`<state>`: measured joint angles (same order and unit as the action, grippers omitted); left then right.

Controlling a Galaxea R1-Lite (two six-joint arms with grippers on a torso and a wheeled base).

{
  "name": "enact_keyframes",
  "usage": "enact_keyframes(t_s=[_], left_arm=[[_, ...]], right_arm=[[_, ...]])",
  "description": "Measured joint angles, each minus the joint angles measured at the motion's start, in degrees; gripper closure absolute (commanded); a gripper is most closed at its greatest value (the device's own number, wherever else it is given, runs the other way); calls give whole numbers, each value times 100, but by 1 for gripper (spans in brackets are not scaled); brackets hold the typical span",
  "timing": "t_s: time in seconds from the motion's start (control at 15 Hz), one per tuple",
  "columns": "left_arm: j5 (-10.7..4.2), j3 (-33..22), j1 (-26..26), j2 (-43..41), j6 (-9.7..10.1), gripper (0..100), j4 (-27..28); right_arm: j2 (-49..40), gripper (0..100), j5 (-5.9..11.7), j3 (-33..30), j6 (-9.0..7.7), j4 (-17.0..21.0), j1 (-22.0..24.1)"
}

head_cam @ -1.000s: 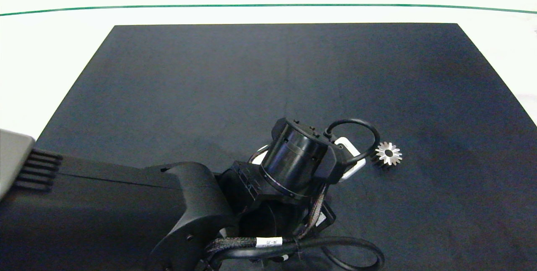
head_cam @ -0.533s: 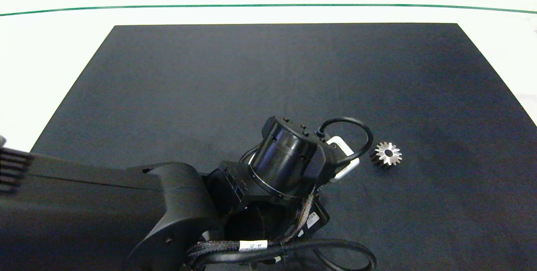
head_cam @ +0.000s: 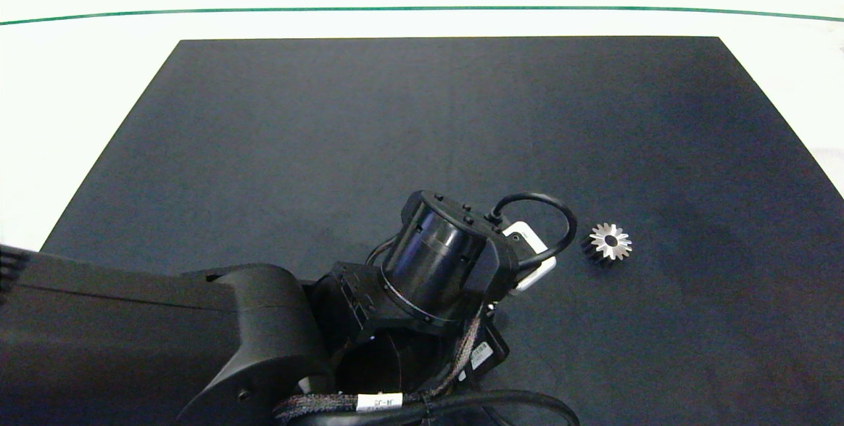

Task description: Remove an incorrectly installed larger gear and replace it with the correct smaller gear

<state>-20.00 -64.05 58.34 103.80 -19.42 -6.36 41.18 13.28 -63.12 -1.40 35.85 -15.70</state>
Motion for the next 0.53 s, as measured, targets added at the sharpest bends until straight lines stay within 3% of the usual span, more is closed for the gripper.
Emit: enact_keyframes(t_s=[0.53], left_arm=[[-6,-108,37,204,-1,75,-121]], right_arm=[[-15,0,0,26,2,-11,-15]])
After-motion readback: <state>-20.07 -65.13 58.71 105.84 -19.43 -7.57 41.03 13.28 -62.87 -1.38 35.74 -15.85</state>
